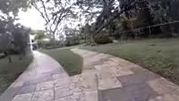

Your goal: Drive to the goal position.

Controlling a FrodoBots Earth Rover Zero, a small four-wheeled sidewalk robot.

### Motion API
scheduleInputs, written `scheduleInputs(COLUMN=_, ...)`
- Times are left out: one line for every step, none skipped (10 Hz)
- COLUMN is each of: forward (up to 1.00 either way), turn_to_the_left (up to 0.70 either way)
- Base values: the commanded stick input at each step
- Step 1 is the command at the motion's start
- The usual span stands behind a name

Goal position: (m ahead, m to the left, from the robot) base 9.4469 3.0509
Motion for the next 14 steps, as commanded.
scheduleInputs(forward=0.7, turn_to_the_left=-0.14)
scheduleInputs(forward=0.7, turn_to_the_left=-0.14)
scheduleInputs(forward=0.7, turn_to_the_left=-0.14)
scheduleInputs(forward=0.7, turn_to_the_left=-0.14)
scheduleInputs(forward=0.7, turn_to_the_left=-0.14)
scheduleInputs(forward=0.7, turn_to_the_left=-0.14)
scheduleInputs(forward=0.7, turn_to_the_left=-0.14)
scheduleInputs(forward=0.7, turn_to_the_left=-0.14)
scheduleInputs(forward=0.7, turn_to_the_left=-0.14)
scheduleInputs(forward=0.7, turn_to_the_left=-0.14)
scheduleInputs(forward=0.7, turn_to_the_left=-0.14)
scheduleInputs(forward=0.7, turn_to_the_left=-0.14)
scheduleInputs(forward=0.7, turn_to_the_left=-0.14)
scheduleInputs(forward=0.7, turn_to_the_left=-0.14)
